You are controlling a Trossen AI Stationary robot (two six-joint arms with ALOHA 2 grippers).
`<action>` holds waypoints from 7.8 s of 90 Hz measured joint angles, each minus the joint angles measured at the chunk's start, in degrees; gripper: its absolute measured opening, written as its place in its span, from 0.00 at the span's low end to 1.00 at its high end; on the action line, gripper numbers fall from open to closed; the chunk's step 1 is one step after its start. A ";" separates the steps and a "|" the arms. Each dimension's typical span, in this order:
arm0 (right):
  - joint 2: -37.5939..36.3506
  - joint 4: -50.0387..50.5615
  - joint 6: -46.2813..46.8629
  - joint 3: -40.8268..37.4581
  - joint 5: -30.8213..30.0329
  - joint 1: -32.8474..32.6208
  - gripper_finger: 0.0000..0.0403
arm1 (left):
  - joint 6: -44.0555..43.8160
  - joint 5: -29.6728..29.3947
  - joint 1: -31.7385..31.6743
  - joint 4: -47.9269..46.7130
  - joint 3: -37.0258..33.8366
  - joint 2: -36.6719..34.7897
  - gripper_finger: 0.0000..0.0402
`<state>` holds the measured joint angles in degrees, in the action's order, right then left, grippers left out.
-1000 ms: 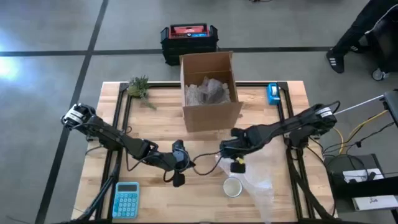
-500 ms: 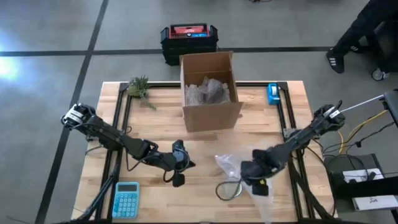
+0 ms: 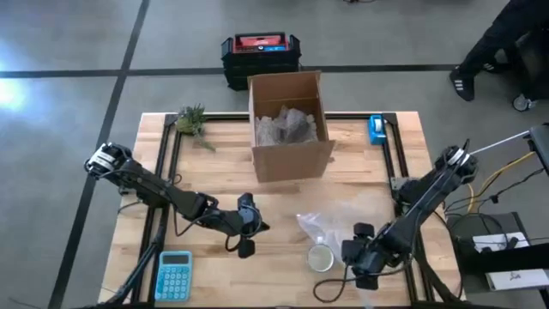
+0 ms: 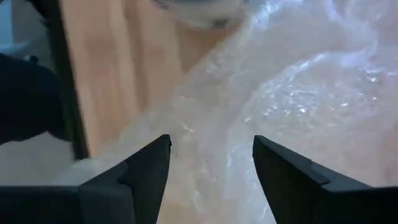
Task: Wrap mug
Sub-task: Prepare the bubble wrap
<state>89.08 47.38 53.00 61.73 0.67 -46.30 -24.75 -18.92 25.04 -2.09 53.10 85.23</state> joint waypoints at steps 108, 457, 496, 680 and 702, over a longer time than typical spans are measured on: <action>-9.45 22.67 -24.47 23.40 -48.31 15.37 0.01 | 0.92 -0.02 0.00 5.38 0.13 -1.18 0.00; 16.78 9.11 -36.45 8.55 -11.03 36.44 0.43 | -55.77 11.92 20.40 -36.90 -0.73 7.25 0.00; 9.48 -7.64 -37.37 13.01 -10.72 34.41 0.41 | -47.67 -17.71 20.07 -33.53 0.23 -4.39 0.00; 7.51 9.86 -43.44 10.63 -13.77 35.49 0.28 | -37.50 -11.69 20.70 -25.42 -0.46 2.84 0.00; 7.14 8.43 -40.11 -0.96 -12.55 35.19 0.41 | -37.44 -14.69 18.03 -23.25 -3.66 6.16 0.00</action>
<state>96.23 55.81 12.89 60.77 -11.88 -11.11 -62.19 -33.61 43.06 -25.34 49.44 91.39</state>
